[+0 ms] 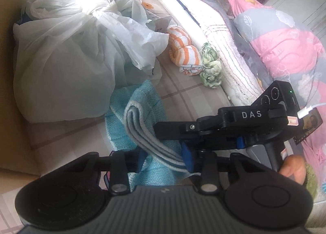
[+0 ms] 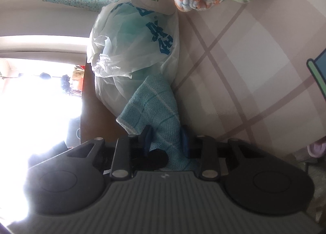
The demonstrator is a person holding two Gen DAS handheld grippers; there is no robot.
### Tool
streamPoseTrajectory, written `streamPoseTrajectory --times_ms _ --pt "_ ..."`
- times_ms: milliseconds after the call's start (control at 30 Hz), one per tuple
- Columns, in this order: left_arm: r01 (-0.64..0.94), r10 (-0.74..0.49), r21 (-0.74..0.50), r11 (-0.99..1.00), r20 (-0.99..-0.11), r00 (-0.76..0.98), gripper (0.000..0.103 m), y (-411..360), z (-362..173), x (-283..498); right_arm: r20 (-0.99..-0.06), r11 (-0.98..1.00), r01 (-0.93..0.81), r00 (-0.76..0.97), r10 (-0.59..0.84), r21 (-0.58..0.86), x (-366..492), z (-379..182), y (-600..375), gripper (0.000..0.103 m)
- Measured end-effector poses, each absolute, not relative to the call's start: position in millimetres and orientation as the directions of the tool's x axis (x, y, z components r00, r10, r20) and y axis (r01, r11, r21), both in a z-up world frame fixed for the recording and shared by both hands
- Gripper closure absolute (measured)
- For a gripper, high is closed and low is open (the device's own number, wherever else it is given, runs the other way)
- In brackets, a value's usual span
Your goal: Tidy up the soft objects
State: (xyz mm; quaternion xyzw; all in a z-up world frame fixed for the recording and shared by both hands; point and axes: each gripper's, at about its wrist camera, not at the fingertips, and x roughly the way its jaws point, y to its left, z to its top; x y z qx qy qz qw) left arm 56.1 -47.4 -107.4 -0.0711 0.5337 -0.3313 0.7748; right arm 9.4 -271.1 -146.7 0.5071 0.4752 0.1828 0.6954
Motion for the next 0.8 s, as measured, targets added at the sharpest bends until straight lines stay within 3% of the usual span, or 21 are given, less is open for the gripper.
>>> streamPoseTrajectory --times_ms 333,800 --pt "0.498 -0.607 -0.434 0.751 -0.750 0.263 0.071 -53.2 -82.5 48.7 -0.413 0.369 0.196 0.554 0.723 0.908 -4.0 -128.5 -284.4 0.074" --pt "0.596 -0.658 -0.366 0.715 -0.640 0.396 0.071 -65.1 -14.7 52.0 -0.317 0.391 0.050 0.685 0.656 0.919 -2.4 -53.5 -307.5 0.074"
